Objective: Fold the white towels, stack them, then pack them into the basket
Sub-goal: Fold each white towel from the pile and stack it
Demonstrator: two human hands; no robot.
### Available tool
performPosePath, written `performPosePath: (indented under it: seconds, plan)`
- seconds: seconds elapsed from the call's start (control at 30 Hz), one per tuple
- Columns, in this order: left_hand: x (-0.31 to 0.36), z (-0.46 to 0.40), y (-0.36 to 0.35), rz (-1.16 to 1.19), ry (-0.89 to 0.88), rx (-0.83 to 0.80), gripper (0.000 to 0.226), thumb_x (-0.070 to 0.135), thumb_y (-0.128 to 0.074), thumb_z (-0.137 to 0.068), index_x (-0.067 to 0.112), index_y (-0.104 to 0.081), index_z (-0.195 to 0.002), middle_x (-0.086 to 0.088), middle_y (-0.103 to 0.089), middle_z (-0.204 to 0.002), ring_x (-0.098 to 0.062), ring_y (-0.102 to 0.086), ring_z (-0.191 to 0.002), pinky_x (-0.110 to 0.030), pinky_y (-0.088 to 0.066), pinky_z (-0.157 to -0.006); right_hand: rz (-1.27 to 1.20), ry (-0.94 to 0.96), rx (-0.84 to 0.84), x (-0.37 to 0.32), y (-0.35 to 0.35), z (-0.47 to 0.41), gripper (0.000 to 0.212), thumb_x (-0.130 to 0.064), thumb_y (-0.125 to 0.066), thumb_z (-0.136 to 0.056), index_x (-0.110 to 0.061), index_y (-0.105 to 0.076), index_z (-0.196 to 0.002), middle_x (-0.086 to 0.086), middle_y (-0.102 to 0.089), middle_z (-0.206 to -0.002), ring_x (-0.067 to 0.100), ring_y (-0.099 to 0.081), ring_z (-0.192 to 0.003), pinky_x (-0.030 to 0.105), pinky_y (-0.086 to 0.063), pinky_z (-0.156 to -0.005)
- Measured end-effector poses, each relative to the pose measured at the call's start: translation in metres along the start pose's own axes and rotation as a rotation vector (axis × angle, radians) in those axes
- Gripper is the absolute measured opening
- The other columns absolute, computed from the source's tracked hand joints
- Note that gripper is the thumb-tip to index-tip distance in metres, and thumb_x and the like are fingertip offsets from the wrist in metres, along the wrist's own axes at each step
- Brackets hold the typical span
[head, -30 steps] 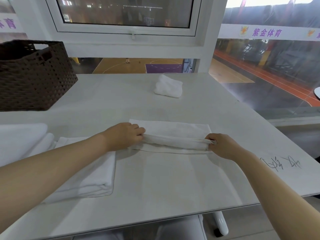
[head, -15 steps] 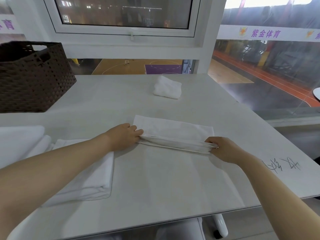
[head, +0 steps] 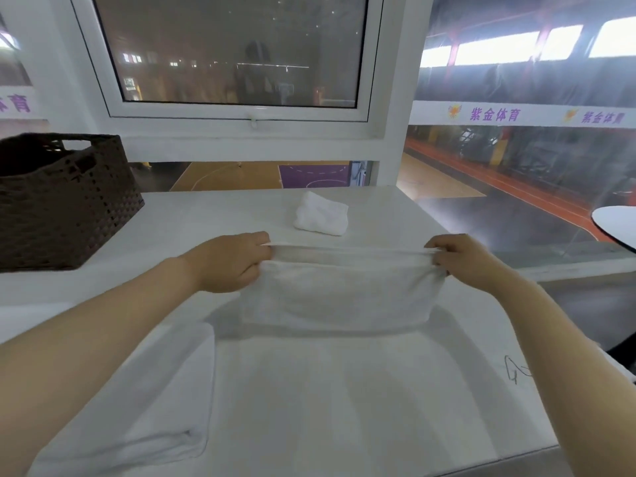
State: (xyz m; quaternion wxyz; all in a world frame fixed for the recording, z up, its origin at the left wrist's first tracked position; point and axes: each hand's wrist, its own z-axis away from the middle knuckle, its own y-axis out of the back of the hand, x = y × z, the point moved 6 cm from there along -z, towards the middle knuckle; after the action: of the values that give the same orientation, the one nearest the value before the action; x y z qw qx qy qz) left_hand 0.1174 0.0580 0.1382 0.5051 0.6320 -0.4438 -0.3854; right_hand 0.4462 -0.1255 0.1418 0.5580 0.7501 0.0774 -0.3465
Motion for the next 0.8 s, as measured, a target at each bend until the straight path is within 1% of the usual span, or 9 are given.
performPosePath:
  seconds: [0.07, 0.13, 0.2, 0.3, 0.4, 0.47, 0.6, 0.7, 0.8]
  plan:
    - [-0.001, -0.001, 0.024, 0.252, 0.106, 0.049, 0.027, 0.034, -0.024, -0.084, 0.028, -0.050, -0.077, 0.007, -0.050, -0.083, -0.008, -0.049, -0.075, -0.033, -0.041, -0.068, -0.106, -0.006, -0.029, -0.011, 0.018, -0.001, 0.032, 0.000, -0.045, -0.087, -0.016, -0.071, -0.079, 0.004, -0.066, -0.080, 0.024, -0.060, -0.076, 0.037, -0.051, -0.071]
    - [-0.010, -0.001, 0.034, 0.492, 0.243, 0.070, 0.026, 0.022, -0.033, -0.086, 0.024, -0.059, -0.081, 0.012, -0.059, -0.084, -0.003, -0.053, -0.079, -0.027, -0.043, -0.073, -0.181, -0.027, -0.183, -0.022, 0.025, 0.006, 0.033, 0.004, -0.039, -0.091, -0.003, -0.072, -0.090, 0.010, -0.067, -0.083, 0.023, -0.063, -0.074, 0.030, -0.053, -0.066]
    - [-0.015, 0.003, 0.025, 0.806, 0.350, -0.075, 0.029, 0.023, -0.043, -0.079, 0.008, -0.067, -0.086, 0.003, -0.065, -0.086, -0.013, -0.056, -0.078, -0.025, -0.043, -0.075, -0.323, -0.053, -0.320, -0.029, 0.026, 0.017, 0.036, 0.005, -0.034, -0.093, 0.004, -0.070, -0.092, 0.013, -0.067, -0.081, 0.021, -0.064, -0.070, 0.026, -0.053, -0.060]
    - [-0.012, 0.017, 0.000, 1.076, 0.416, -0.315, 0.060, 0.034, -0.051, -0.073, -0.014, -0.056, -0.108, -0.009, -0.056, -0.098, -0.025, -0.046, -0.084, -0.034, -0.038, -0.073, -0.537, -0.170, -0.455, -0.020, 0.011, 0.024, 0.043, 0.002, -0.031, -0.094, -0.002, -0.069, -0.073, 0.009, -0.062, -0.068, 0.017, -0.060, -0.056, 0.024, -0.050, -0.051]
    - [-0.004, 0.026, -0.044, 1.040, 0.506, -0.563, 0.031, 0.019, -0.044, -0.095, -0.003, -0.065, -0.102, -0.010, -0.060, -0.089, -0.020, -0.055, -0.075, -0.024, -0.046, -0.066, -0.337, -0.279, -0.543, 0.006, -0.030, 0.026, 0.034, -0.003, -0.037, -0.094, -0.006, -0.071, -0.096, 0.011, -0.067, -0.083, 0.023, -0.063, -0.068, 0.031, -0.052, -0.059]
    - [-0.002, 0.033, -0.077, 0.975, 0.603, -0.645, 0.027, 0.014, -0.040, -0.097, 0.005, -0.065, -0.093, -0.008, -0.064, -0.085, -0.019, -0.060, -0.071, -0.027, -0.052, -0.066, -0.243, -0.349, -0.541, 0.030, -0.066, 0.029, 0.032, -0.001, -0.040, -0.092, -0.012, -0.065, -0.110, 0.014, -0.065, -0.092, 0.025, -0.063, -0.071, 0.034, -0.055, -0.063]
    - [-0.009, 0.037, -0.119, 0.879, 0.673, -0.644, 0.018, 0.024, -0.042, -0.092, 0.012, -0.054, -0.086, -0.008, -0.057, -0.088, -0.022, -0.054, -0.077, -0.035, -0.052, -0.076, -0.214, -0.324, -0.415, 0.057, -0.114, 0.034, 0.028, 0.002, -0.043, -0.092, -0.016, -0.063, -0.098, 0.015, -0.059, -0.095, 0.023, -0.057, -0.071, 0.033, -0.049, -0.065]
    - [-0.011, 0.033, -0.117, 0.864, 0.623, -0.566, 0.015, 0.027, -0.049, -0.095, 0.015, -0.055, -0.088, -0.003, -0.055, -0.089, -0.016, -0.053, -0.077, -0.027, -0.048, -0.073, -0.319, -0.270, -0.362, 0.058, -0.113, 0.040, 0.012, -0.019, -0.058, -0.097, -0.020, -0.068, -0.102, 0.006, -0.065, -0.094, 0.018, -0.060, -0.077, 0.028, -0.047, -0.067]
    - [-0.018, 0.032, -0.113, 0.715, 0.578, -0.506, 0.023, 0.035, -0.045, -0.101, 0.018, -0.059, -0.096, 0.004, -0.060, -0.093, -0.011, -0.055, -0.079, -0.025, -0.045, -0.073, -0.311, -0.185, -0.316, 0.059, -0.106, 0.044, 0.015, -0.028, -0.068, -0.093, -0.024, -0.069, -0.107, -0.006, -0.066, -0.107, 0.014, -0.066, -0.085, 0.022, -0.051, -0.070]
